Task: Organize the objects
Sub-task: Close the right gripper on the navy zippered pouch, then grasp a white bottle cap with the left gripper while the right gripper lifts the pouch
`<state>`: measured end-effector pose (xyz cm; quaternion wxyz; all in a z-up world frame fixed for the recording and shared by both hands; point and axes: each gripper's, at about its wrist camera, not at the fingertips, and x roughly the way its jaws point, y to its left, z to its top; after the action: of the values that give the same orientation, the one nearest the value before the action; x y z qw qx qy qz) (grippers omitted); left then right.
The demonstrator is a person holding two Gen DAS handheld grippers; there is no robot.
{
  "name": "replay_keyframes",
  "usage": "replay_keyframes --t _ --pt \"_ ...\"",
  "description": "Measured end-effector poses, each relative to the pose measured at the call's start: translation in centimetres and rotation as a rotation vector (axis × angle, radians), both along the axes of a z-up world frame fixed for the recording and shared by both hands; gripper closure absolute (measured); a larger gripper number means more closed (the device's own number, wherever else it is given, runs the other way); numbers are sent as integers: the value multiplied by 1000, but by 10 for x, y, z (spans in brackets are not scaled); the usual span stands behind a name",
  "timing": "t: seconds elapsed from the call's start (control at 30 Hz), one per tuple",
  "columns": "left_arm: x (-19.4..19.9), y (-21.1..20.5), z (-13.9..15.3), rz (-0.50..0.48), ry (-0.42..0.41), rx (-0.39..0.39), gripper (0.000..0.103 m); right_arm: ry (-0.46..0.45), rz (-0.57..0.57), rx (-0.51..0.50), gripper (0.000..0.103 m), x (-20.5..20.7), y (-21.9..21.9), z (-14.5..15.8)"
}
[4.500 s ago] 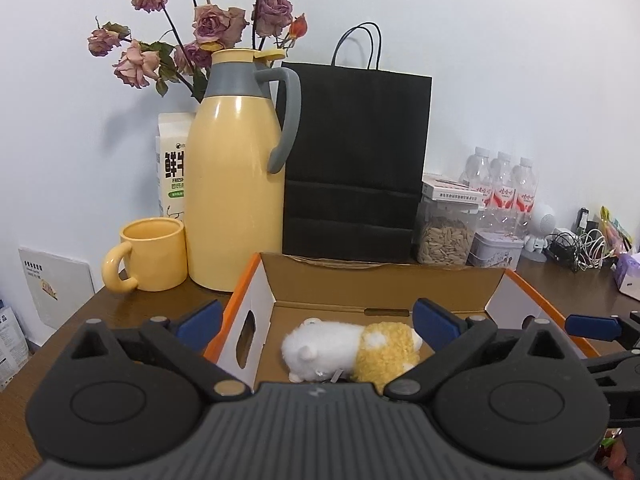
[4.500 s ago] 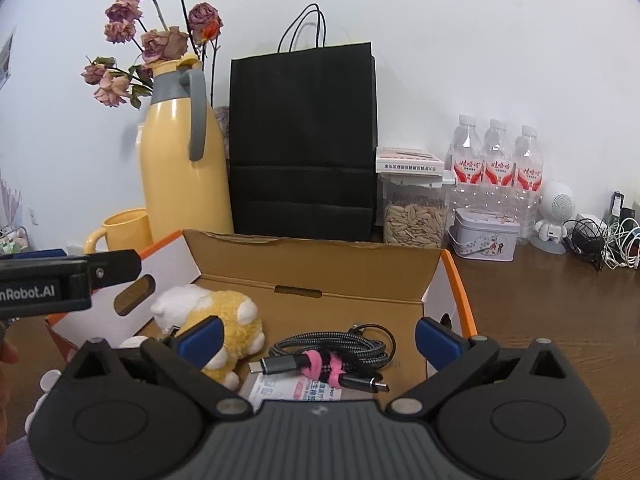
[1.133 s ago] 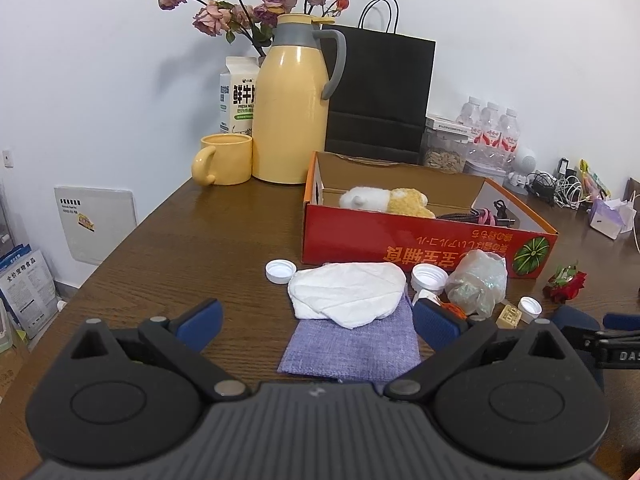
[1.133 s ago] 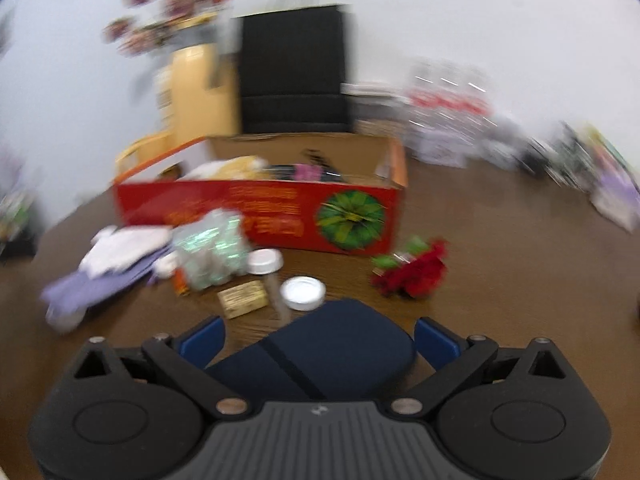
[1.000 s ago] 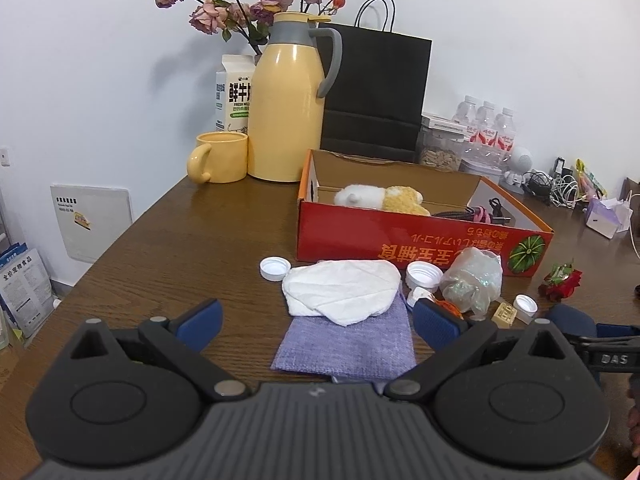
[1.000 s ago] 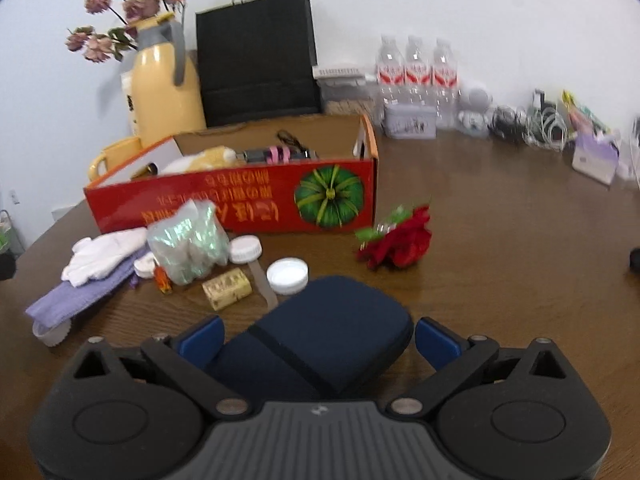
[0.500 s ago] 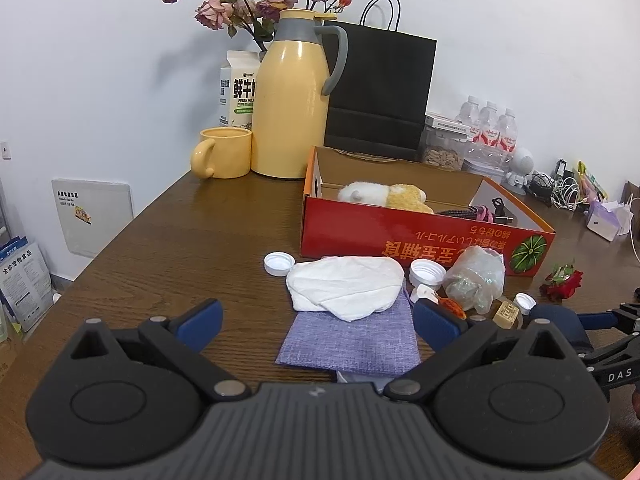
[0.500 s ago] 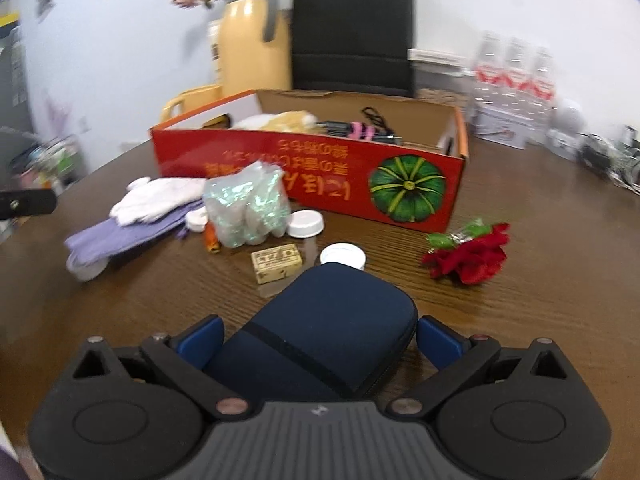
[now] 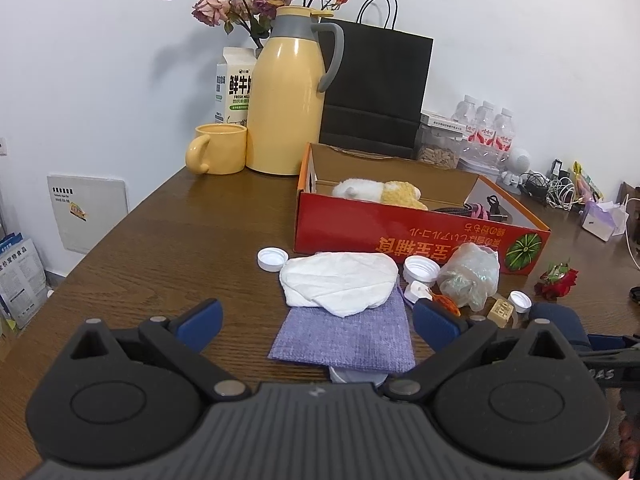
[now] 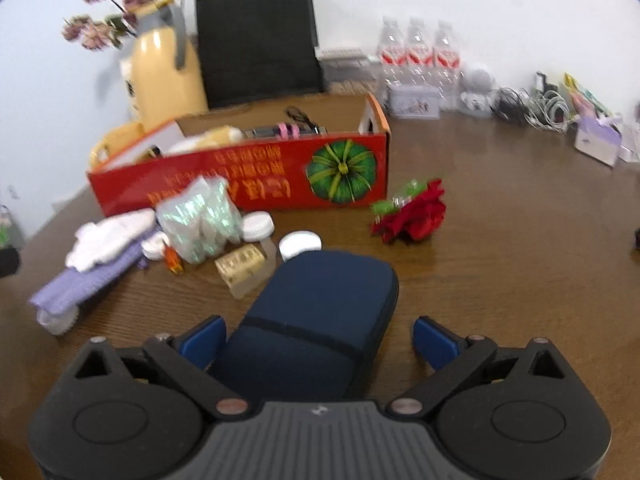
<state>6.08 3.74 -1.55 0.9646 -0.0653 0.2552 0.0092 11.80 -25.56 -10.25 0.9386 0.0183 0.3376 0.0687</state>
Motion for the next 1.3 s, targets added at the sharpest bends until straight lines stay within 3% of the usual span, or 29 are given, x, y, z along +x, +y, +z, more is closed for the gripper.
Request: replay_keyframes --t 0.1,0.33,0.6,0.77,1.3 --pt "-1 0 -1 -6 -2 -5 0 2 -16 -71 2 1 13 -4" --pt "0 4 -4 -7 2 -19 0 9 8 -72 2 3 13 -4" --pt "-3 7 -4 -2 2 -25 0 3 104 -71 31 -2 11 3" --pt "-3 7 -2 -2 -3 -21 0 -11 136 -54 38 -6 5 7" --pt "29 -1 -7 0 37 31 0 -102 163 58 40 -12 -12 25"
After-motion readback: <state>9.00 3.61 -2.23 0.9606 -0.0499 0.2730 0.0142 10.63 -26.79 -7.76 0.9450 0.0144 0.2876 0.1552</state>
